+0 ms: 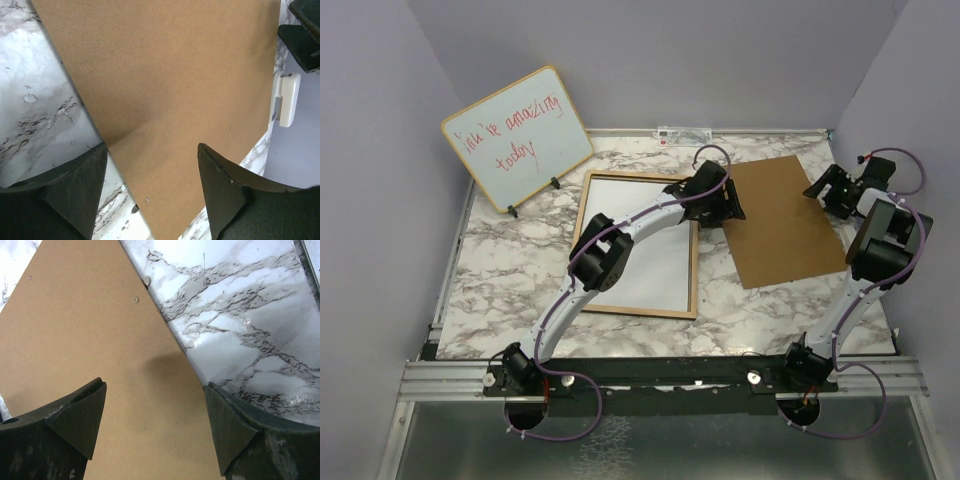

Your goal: Put the photo into the frame

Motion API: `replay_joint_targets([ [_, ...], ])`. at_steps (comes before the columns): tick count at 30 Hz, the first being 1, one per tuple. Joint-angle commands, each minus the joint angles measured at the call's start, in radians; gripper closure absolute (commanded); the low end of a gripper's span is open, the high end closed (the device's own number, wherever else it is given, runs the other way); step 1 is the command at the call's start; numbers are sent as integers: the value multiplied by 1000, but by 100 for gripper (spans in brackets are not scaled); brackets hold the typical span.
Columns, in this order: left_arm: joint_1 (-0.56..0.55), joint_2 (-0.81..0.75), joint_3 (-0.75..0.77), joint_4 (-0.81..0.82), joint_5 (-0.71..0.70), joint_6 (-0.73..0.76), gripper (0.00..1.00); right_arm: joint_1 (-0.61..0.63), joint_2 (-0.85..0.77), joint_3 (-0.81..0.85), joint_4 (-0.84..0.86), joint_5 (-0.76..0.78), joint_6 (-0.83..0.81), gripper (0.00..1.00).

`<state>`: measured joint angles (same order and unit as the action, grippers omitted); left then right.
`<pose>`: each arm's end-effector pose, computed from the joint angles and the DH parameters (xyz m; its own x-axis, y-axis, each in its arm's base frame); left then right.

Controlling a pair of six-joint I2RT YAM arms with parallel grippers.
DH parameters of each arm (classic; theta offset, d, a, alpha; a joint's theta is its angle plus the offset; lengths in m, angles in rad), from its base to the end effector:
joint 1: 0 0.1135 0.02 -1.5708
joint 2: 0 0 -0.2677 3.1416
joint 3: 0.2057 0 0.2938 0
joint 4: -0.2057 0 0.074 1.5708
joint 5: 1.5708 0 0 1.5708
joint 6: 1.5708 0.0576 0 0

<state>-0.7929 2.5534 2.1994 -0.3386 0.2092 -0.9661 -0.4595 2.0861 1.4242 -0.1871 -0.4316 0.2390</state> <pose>0.4361 -0.4598 0.1354 -0.9203 -0.2125 -0.3284 0.0913 0.6998 -0.7085 0.4581 -0.1998 0.1222 -0.6169 0.5452 -0.5676 0.3100 0.8312 0.4615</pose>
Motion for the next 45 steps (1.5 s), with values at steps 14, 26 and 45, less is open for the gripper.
replay_joint_targets([
  [14, -27, -91, 58, 218, 148, 139, 28, 35, -97, -139, 5, -212, 172, 19],
  [26, -27, -192, -48, 242, 137, 150, 30, 35, -114, -205, 86, -295, 243, 19],
  [45, 44, -580, -631, 230, -244, 153, 31, 228, -108, -350, 214, -323, 342, 20],
])
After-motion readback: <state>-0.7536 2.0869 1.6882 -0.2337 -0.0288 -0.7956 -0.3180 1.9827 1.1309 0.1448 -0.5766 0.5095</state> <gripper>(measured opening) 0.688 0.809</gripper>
